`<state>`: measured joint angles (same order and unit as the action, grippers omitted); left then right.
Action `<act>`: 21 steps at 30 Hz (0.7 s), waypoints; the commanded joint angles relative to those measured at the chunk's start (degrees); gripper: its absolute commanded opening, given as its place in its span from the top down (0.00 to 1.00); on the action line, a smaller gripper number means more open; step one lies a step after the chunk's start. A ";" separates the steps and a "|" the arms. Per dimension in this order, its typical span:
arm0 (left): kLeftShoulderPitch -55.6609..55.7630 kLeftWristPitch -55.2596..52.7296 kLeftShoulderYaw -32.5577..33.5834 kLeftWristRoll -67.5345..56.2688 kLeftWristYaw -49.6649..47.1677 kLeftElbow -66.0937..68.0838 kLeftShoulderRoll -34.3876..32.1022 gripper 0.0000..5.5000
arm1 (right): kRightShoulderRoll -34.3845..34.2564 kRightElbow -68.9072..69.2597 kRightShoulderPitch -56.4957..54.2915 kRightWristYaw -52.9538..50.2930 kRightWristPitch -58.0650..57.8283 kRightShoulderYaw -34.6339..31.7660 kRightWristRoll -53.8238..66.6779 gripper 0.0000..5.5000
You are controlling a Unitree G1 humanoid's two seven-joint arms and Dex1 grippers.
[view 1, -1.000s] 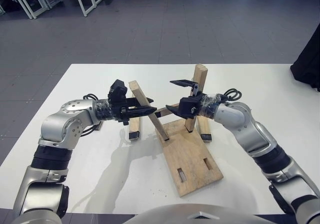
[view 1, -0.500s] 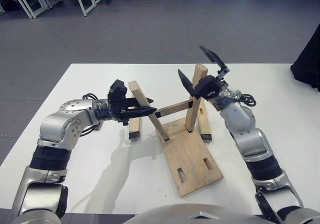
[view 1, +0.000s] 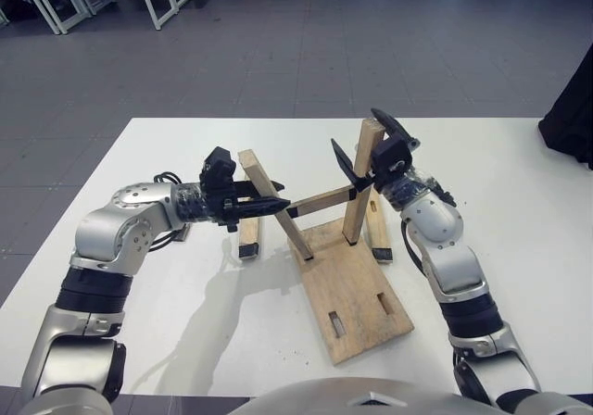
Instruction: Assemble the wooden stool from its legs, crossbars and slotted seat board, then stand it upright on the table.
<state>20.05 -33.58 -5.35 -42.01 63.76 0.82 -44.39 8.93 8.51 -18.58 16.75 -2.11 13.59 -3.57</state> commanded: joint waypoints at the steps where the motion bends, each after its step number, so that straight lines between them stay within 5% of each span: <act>1: -5.17 -4.94 -11.15 9.40 -0.46 3.54 0.88 0.63 | -0.82 3.06 1.93 9.51 -9.45 3.26 9.89 0.25; 16: 0.02 -4.25 -12.81 8.60 -1.20 2.89 3.91 0.63 | 5.33 7.38 3.45 17.40 -24.26 9.79 21.26 0.25; 21: 0.46 -2.74 -11.45 8.96 -1.57 5.56 4.65 0.63 | 7.10 5.71 2.73 16.25 -21.27 10.25 18.79 0.25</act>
<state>23.87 -33.47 -7.91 -41.86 65.46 3.76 -44.35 16.30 17.74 -19.97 22.33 -18.32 12.51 13.43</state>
